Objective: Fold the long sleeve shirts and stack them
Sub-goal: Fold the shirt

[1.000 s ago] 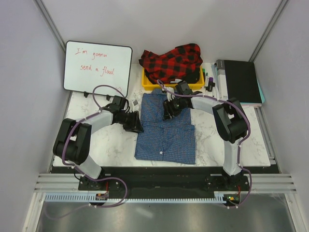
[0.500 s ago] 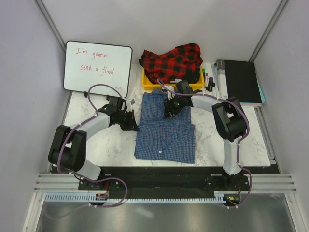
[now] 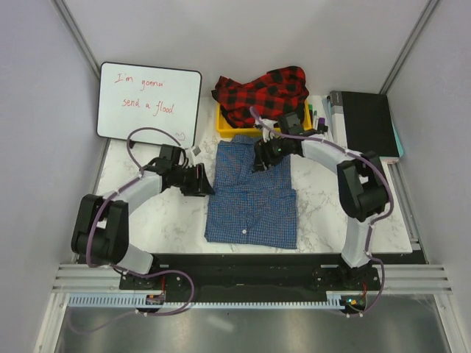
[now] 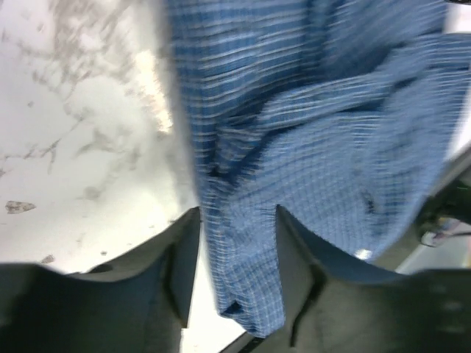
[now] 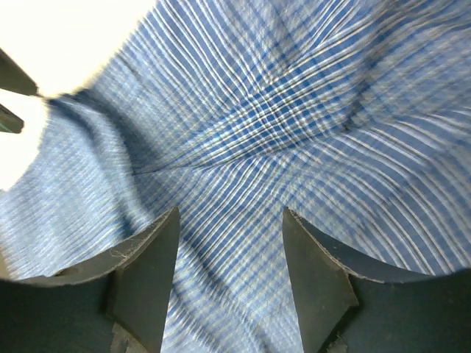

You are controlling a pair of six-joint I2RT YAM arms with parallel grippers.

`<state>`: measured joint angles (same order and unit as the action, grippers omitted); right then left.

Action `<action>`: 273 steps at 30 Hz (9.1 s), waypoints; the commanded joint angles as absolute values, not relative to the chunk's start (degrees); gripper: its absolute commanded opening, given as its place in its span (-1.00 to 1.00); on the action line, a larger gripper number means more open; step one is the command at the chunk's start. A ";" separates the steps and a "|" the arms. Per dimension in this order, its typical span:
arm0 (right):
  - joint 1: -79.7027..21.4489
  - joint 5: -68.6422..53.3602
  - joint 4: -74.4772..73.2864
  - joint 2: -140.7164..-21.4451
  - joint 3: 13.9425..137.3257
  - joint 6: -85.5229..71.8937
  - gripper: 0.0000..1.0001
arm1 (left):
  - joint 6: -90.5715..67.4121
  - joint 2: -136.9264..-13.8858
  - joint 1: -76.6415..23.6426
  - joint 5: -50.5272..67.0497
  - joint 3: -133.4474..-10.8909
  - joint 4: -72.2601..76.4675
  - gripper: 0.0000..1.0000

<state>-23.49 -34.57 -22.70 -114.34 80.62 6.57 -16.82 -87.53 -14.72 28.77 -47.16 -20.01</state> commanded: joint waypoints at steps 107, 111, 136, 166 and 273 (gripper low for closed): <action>-19.95 -41.83 -28.13 -114.34 87.36 17.05 0.32 | 14.86 -71.10 -91.05 10.28 -62.82 -40.07 -0.96; -20.30 -42.27 -27.69 -117.06 87.45 18.27 0.26 | 13.19 -71.63 -90.00 12.74 -67.14 -41.39 -0.96; -21.71 -54.23 -36.02 -118.74 82.61 30.75 -0.20 | 45.61 -80.50 -54.14 18.19 -56.00 -20.77 -0.96; -22.06 -54.40 -59.67 -135.61 98.35 43.86 -0.40 | 62.40 -84.73 -52.21 24.79 -47.20 -2.29 -0.96; -6.15 -60.89 -50.62 -108.99 77.52 15.74 -1.00 | 10.55 -107.32 -15.91 44.73 -76.73 -35.16 -0.58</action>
